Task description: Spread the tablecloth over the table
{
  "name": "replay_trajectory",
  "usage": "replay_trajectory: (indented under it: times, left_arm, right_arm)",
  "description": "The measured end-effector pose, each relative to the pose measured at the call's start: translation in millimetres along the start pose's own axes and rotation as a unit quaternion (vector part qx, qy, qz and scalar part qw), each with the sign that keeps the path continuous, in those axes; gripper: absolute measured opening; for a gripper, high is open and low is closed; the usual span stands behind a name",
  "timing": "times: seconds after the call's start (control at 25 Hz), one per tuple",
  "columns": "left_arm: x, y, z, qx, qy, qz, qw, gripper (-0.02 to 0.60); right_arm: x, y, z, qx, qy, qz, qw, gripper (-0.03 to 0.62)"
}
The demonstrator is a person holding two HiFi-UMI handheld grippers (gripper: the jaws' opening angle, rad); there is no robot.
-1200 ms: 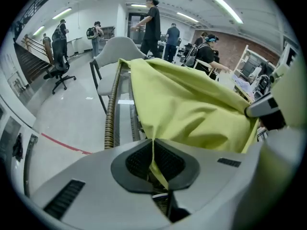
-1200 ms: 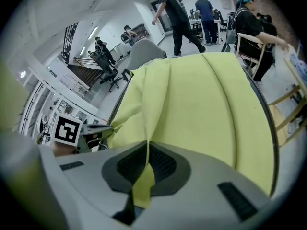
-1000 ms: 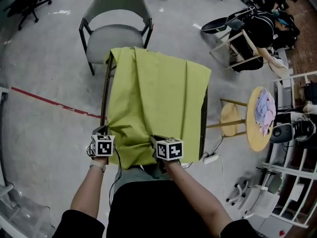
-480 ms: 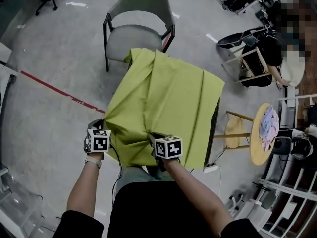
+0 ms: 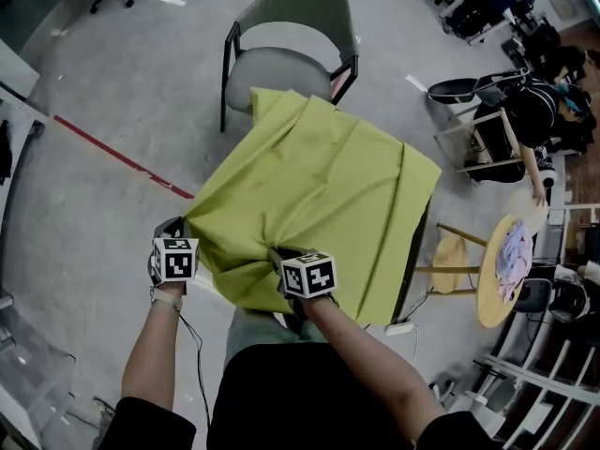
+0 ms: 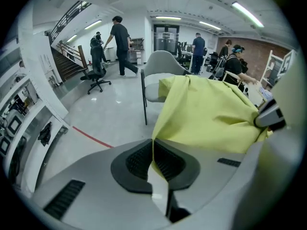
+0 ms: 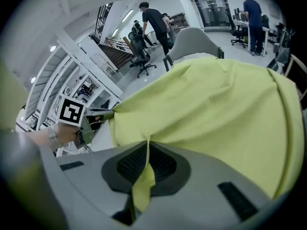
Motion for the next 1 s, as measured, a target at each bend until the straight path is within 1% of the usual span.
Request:
replay_trajectory:
  times: [0.12, 0.24, 0.48, 0.6, 0.64, 0.76, 0.84, 0.88, 1.0]
  left_arm:
    - [14, 7, 1, 0.002, -0.006, 0.01, 0.9999, 0.02]
    - [16, 12, -4, 0.012, 0.002, 0.005, 0.9999, 0.02]
    - [10, 22, -13, 0.025, 0.013, 0.01, 0.9996, 0.021]
    - [6, 29, -18, 0.032, 0.024, 0.013, 0.9991, 0.026]
    - [4, 31, -19, 0.036, 0.029, 0.015, 0.9988, 0.045]
    - [-1, 38, -22, 0.045, 0.038, 0.022, 0.998, 0.143]
    - [-4, 40, -24, 0.047, 0.038, 0.021, 0.9979, 0.198]
    - [-5, 41, -24, 0.048, 0.038, 0.019, 0.998, 0.216]
    - [-10, 45, -23, 0.049, 0.045, 0.011, 0.9977, 0.244]
  right_arm:
    - [14, -2, -6, 0.0, -0.006, 0.013, 1.0, 0.017]
    - [18, 0, -11, 0.007, -0.003, 0.022, 1.0, 0.017]
    - [15, 5, -15, 0.01, 0.003, 0.014, 1.0, 0.018]
    - [16, 8, -17, 0.009, 0.001, 0.01, 1.0, 0.018]
    - [16, 9, -17, 0.008, -0.001, 0.008, 1.0, 0.02]
    - [15, 9, -18, 0.0, -0.006, -0.001, 1.0, 0.03]
    - [15, 9, -19, -0.004, -0.012, -0.006, 1.0, 0.075]
    - [15, 9, -20, -0.006, -0.015, -0.008, 1.0, 0.098]
    - [16, 9, -20, -0.013, -0.02, -0.017, 1.0, 0.152]
Point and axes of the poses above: the fingertips, and each gripper's own axes: z backward along the fingers, x to its left, y out of its underside, the point moved 3 cm from there along z, backward along the fingers, and after that the axes turned 6 degrees about y, right-handed, at the moved point
